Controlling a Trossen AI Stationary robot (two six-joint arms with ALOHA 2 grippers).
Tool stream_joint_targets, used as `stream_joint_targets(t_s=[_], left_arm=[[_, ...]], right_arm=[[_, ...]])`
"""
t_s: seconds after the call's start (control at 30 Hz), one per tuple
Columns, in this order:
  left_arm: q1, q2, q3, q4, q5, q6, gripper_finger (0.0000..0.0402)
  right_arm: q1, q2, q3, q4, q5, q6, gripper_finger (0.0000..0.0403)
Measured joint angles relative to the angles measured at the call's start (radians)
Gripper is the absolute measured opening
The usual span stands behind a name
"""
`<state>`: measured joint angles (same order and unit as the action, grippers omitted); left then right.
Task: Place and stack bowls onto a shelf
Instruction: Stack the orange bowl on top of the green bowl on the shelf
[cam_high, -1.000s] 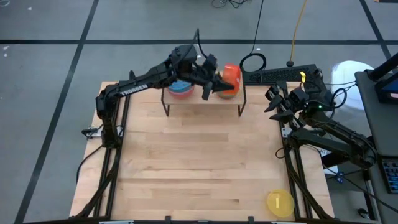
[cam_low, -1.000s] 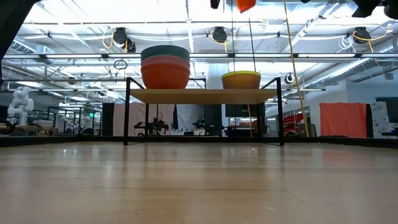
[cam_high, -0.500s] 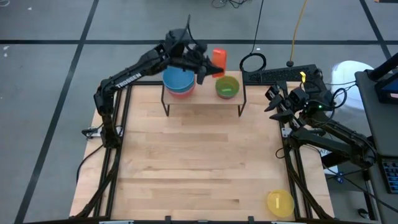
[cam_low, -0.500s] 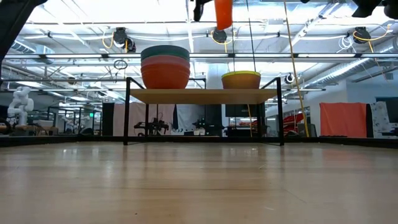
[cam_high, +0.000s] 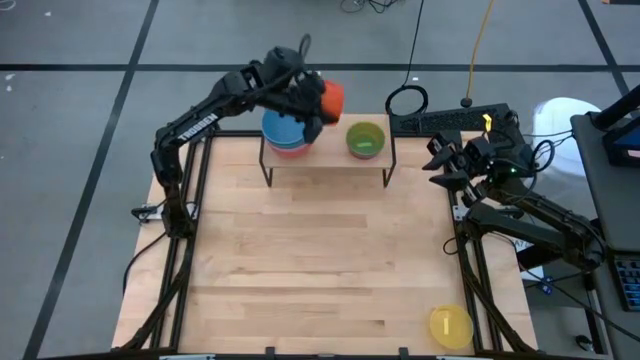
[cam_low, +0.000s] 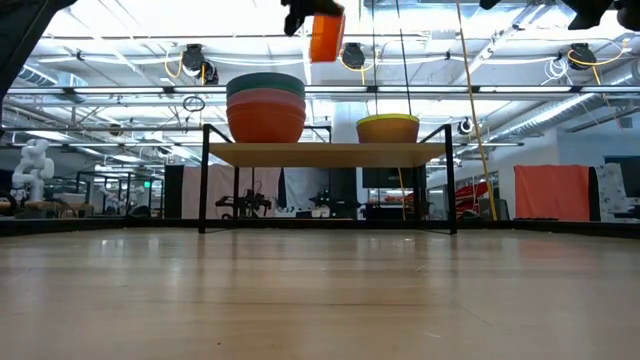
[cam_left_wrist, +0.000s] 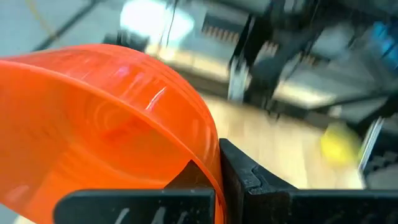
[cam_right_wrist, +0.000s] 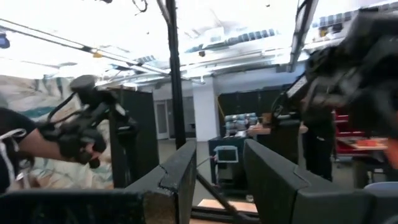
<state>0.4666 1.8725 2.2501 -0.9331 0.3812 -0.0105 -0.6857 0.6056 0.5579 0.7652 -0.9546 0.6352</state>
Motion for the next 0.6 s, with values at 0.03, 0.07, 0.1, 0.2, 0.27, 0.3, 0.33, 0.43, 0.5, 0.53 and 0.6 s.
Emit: stream_joint_targets(t_s=[0.03,0.07,0.1,0.2,0.27,0.3,0.33,0.43,0.5,0.53,0.6], left_arm=[[-0.012,0.000,0.000,-0.040,-0.023,0.016,0.0003],[-0.027,0.000,0.000,-0.071,-0.042,0.027,0.0003],[-0.044,0.000,0.000,-0.091,-0.053,0.037,0.0003],[-0.099,0.000,0.000,-0.121,-0.080,0.067,0.0003],[-0.130,0.000,0.000,-0.132,-0.085,0.069,0.0003],[-0.145,0.000,0.000,-0.140,-0.088,0.068,0.0003],[-0.162,0.000,0.000,-0.151,-0.095,0.064,0.0003],[-0.221,-0.001,-0.011,-0.191,-0.145,0.061,0.0003],[-0.263,0.000,-0.020,-0.237,-0.169,0.061,0.0003],[-0.282,0.000,-0.024,-0.262,-0.173,0.061,0.0003],[-0.323,0.000,-0.037,-0.302,-0.173,0.061,0.0003]], right_arm=[[0.000,0.000,0.000,0.001,0.012,0.000,0.0125],[0.000,0.000,0.000,0.001,0.015,-0.001,0.0125],[0.000,0.000,0.000,0.001,0.016,-0.004,0.0125],[0.000,0.000,0.000,0.001,0.016,-0.020,0.0125],[0.000,0.000,0.000,-0.001,0.022,-0.020,0.0125],[0.000,0.000,0.000,-0.008,0.040,-0.020,0.0125],[0.000,0.000,0.000,-0.019,0.053,-0.020,0.0125],[0.000,0.001,0.000,-0.093,0.096,-0.020,0.0125],[0.000,0.004,0.000,-0.156,0.119,-0.022,0.0125],[0.000,0.008,0.000,-0.185,0.120,-0.024,0.0125],[0.000,0.018,0.000,-0.226,0.119,-0.026,0.0125]])
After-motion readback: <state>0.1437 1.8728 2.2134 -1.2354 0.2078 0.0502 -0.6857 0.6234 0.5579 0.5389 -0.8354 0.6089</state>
